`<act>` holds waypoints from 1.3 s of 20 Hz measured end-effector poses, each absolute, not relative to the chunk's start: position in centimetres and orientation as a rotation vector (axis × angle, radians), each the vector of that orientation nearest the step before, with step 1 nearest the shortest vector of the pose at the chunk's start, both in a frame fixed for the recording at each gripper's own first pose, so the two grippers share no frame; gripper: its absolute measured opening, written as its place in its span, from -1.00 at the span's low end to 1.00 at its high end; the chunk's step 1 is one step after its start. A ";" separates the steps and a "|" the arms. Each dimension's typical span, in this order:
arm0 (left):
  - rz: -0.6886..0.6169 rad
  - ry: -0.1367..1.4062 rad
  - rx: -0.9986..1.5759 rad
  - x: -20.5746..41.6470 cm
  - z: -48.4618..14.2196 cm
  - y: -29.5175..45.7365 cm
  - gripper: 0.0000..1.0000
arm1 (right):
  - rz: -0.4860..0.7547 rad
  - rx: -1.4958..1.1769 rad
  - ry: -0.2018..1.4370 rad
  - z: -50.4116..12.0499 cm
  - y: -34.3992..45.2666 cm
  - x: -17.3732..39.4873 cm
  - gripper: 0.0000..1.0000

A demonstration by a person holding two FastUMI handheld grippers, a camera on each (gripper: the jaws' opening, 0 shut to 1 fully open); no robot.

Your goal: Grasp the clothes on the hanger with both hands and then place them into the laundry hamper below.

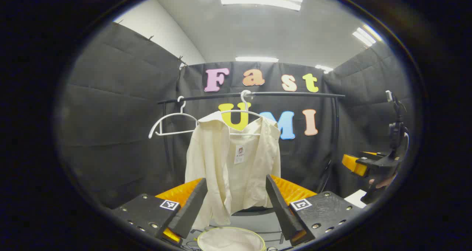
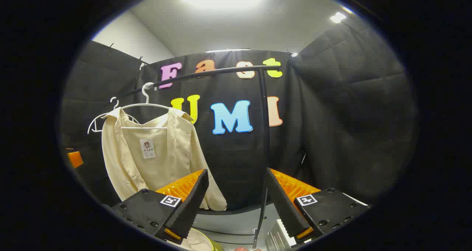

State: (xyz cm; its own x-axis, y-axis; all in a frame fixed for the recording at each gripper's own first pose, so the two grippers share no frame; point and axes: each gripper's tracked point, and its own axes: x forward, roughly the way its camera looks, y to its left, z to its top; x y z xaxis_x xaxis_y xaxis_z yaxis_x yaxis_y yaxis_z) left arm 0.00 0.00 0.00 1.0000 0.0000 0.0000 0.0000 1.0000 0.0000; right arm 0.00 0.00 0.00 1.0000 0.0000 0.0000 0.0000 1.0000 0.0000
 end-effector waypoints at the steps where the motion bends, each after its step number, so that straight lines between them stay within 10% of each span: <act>1: 0.002 0.002 -0.004 -0.2 -0.1 0.0 0.82 | 0.003 -0.005 -0.001 0.0 0.1 -0.2 0.96; 26: 0.113 0.020 -0.016 5.1 1.0 3.9 0.86 | 0.059 0.006 0.060 -1.0 3.9 3.8 0.95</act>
